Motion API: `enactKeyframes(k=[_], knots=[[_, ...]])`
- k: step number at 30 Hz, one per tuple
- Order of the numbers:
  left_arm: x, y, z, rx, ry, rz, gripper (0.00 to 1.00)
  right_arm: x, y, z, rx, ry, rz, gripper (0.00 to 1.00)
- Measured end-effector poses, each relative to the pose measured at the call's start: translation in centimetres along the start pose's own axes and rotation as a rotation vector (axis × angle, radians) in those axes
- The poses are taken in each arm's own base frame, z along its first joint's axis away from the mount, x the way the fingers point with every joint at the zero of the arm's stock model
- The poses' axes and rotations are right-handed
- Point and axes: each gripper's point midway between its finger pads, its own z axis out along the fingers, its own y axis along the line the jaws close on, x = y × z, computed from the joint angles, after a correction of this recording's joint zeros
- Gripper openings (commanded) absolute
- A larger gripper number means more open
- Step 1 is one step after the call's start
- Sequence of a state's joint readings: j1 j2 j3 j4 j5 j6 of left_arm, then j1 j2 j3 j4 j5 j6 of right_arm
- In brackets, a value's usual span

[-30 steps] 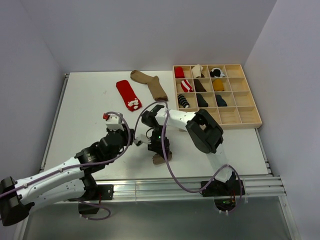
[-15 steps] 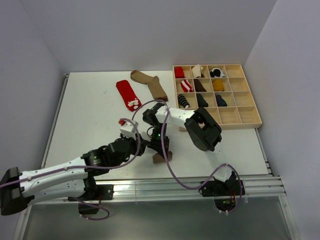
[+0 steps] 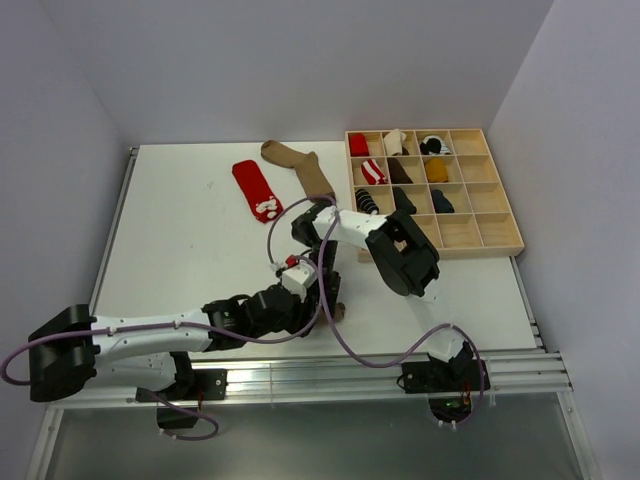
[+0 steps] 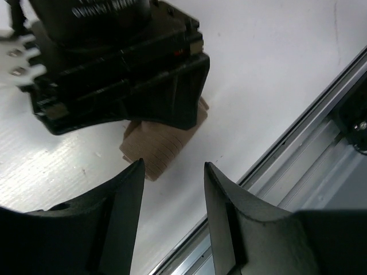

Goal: Roll the socks
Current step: Roll the sock at the center of the board.

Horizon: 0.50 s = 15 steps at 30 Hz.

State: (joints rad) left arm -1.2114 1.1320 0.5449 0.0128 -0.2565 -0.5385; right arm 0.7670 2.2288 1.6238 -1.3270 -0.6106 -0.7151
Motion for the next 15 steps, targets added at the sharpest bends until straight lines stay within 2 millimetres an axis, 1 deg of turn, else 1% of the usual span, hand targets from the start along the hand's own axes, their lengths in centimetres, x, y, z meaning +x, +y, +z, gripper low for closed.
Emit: enactKeyframes(k=[2,4,11,15], knots=[[0.9,-0.1,0.6,0.005,0.03,0.009,0.52,0.0,0.0,0.0,-0.01,-0.006,0.008,0.22],[1.2,-0.1,0.9,0.008,0.04,0.011,0.54,0.0,0.0,-0.1,-0.015,-0.01,0.012,0.23],[0.7,0.2,1.7,0.019,0.013,-0.002,0.56,0.0,-0.1,-0.1,-0.036,-0.017,0.025,0.23],[1.2,0.9,2.7,0.006,0.03,0.003,0.57,0.0,-0.1,-0.1,-0.054,-0.02,0.036,0.23]])
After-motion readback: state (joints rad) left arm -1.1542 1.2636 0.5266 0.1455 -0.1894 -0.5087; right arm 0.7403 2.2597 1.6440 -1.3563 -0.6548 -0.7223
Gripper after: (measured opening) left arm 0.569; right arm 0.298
